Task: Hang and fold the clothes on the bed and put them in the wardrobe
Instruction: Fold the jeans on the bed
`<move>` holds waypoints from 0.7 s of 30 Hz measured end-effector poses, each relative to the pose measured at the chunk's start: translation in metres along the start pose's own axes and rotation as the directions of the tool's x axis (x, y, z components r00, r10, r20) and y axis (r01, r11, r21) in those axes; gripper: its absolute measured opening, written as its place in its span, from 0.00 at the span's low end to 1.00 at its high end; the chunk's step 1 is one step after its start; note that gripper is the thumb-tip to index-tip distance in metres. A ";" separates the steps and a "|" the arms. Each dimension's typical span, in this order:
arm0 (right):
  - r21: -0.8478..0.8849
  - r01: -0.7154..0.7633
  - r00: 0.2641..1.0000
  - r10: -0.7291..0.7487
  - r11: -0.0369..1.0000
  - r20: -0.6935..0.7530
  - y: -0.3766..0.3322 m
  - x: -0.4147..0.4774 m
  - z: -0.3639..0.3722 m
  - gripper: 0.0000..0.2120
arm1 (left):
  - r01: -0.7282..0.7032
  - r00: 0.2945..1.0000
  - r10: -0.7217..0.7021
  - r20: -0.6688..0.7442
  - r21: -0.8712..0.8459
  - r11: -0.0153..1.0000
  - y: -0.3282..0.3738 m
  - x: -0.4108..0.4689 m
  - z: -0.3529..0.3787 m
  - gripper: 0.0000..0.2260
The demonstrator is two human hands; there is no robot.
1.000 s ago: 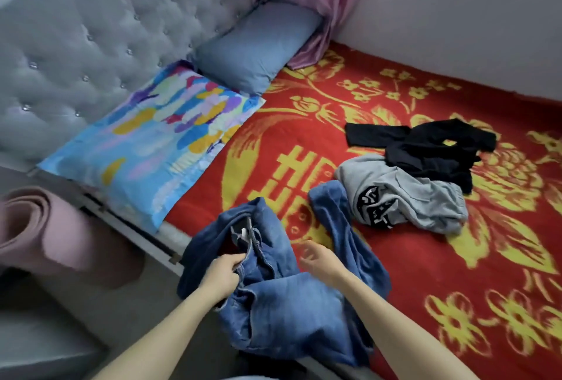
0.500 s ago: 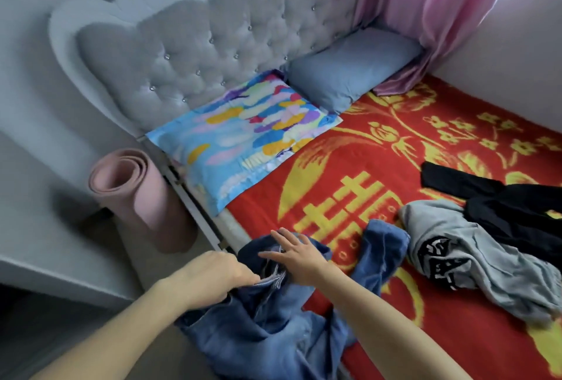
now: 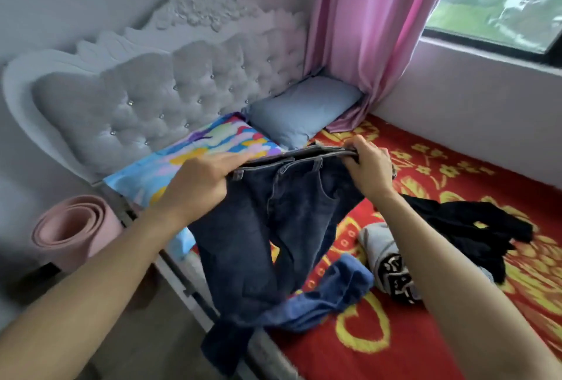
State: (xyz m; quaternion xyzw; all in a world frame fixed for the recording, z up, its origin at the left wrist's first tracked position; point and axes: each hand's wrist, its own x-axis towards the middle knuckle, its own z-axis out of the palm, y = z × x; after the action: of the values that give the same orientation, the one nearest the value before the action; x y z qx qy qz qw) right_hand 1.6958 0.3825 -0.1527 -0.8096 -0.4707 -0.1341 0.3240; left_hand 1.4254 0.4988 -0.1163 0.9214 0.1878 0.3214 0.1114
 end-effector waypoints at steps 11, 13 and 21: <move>-0.221 -0.149 0.807 -0.010 0.964 -0.590 -0.021 0.068 -0.209 0.11 | -0.155 0.905 0.140 -0.401 -0.004 0.988 0.101 0.119 -0.060 0.15; -0.310 -0.183 0.748 -0.073 0.933 -0.660 -0.024 0.071 -0.249 0.13 | -0.211 0.884 0.171 -0.435 -0.046 0.976 0.125 0.133 -0.069 0.16; -0.472 -0.248 0.802 -0.094 0.846 -0.590 0.009 0.041 -0.283 0.13 | -0.225 0.947 0.147 -0.286 -0.262 0.938 0.153 0.134 -0.032 0.07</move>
State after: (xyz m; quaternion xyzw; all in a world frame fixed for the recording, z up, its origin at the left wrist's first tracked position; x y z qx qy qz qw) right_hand 1.7502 0.2230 0.0786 -0.8029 -0.2555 -0.4896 0.2246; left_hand 1.5440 0.4189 0.0320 0.8580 0.0627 0.4734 0.1889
